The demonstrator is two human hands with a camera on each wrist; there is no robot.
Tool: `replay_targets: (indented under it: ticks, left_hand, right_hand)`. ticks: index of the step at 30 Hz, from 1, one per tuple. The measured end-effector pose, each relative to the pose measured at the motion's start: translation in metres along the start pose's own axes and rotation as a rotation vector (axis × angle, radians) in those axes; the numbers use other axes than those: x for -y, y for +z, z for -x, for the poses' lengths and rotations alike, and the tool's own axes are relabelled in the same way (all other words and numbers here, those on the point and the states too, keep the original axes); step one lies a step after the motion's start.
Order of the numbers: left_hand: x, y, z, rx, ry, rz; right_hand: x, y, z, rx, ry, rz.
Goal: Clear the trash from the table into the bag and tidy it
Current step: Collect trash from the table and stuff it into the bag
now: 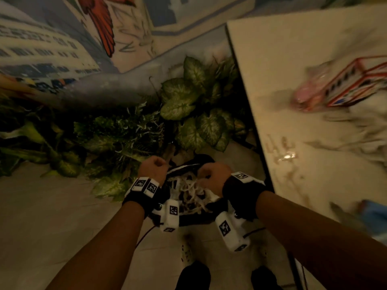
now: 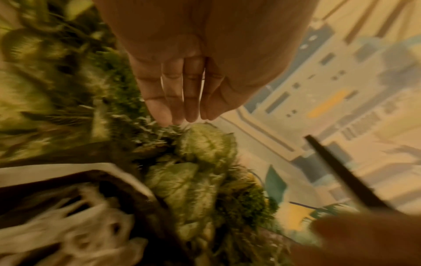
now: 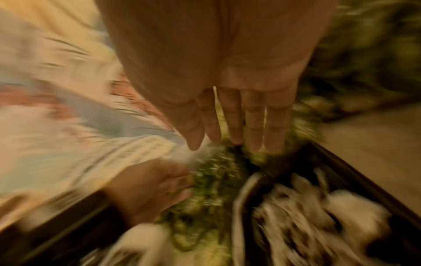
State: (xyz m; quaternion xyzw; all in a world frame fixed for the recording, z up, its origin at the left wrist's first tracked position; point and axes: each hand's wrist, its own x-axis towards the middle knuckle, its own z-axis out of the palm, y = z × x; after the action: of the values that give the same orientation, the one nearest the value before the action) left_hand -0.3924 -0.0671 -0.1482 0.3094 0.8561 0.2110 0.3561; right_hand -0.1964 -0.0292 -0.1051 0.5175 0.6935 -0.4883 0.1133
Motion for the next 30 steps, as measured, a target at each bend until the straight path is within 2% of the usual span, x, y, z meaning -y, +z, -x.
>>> replay_targets:
  ticks: [3, 7, 9, 14, 18, 23, 27, 30]
  left_hand:
    - [-0.049, 0.001, 0.024, -0.038, 0.076, 0.013]
    - [-0.104, 0.012, 0.061, -0.086, 0.175, 0.003]
    - [-0.13, 0.022, 0.084, -0.1, 0.247, -0.021]
    - [-0.191, 0.057, 0.142, -0.065, 0.42, -0.12]
    - [-0.235, 0.108, 0.176, 0.136, 0.562, -0.31]
    - [-0.268, 0.155, 0.205, 0.327, 0.644, -0.502]
    - [-0.27, 0.17, 0.236, 0.477, 0.702, -0.609]
    - [-0.261, 0.177, 0.26, 0.596, 0.796, -0.744]
  right_hand:
    - [0.013, -0.047, 0.048, -0.03, -0.193, 0.127]
    - [-0.02, -0.115, 0.114, -0.109, -0.289, 0.216]
    - [-0.06, -0.15, 0.146, -0.164, -0.267, 0.209]
    - [-0.17, -0.22, 0.208, -0.294, -0.086, 0.309]
    - [-0.221, -0.233, 0.248, -0.263, -0.016, 0.332]
    - [-0.245, -0.201, 0.263, -0.176, -0.09, 0.432]
    - [-0.258, -0.202, 0.271, -0.215, -0.117, 0.483]
    - [-0.273, -0.215, 0.284, -0.265, -0.104, 0.54]
